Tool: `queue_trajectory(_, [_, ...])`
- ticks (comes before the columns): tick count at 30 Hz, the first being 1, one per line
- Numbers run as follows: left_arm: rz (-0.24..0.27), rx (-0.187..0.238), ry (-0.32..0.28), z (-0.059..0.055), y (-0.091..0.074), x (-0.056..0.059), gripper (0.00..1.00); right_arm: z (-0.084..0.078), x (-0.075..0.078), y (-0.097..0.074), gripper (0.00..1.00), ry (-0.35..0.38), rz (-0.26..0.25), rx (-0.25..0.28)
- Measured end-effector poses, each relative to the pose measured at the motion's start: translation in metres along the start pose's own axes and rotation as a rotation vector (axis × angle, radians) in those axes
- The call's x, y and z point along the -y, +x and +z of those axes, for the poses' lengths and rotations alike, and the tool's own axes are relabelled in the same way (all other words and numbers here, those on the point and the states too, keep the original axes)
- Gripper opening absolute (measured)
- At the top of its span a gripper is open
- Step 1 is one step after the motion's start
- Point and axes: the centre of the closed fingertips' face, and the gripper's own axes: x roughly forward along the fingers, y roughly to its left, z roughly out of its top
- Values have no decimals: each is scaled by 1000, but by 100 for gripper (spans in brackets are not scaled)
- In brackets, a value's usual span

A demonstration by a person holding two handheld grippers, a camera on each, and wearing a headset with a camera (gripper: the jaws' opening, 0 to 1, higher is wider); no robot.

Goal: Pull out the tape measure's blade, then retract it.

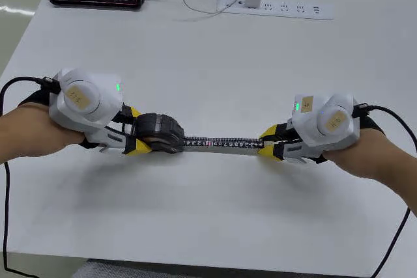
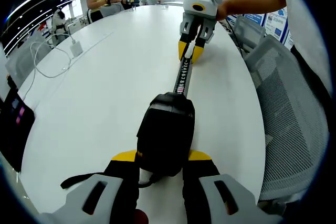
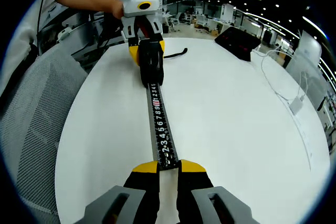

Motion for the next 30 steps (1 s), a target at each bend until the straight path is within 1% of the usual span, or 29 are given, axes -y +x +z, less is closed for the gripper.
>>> queue_trajectory(19, [1,1,3,0,0,0,27,-20,3,-15,7,11,-16,-27])
queue_trajectory(30, [0,2,4,0,0,1,27,-27,4,-19,7,14,-21,-34])
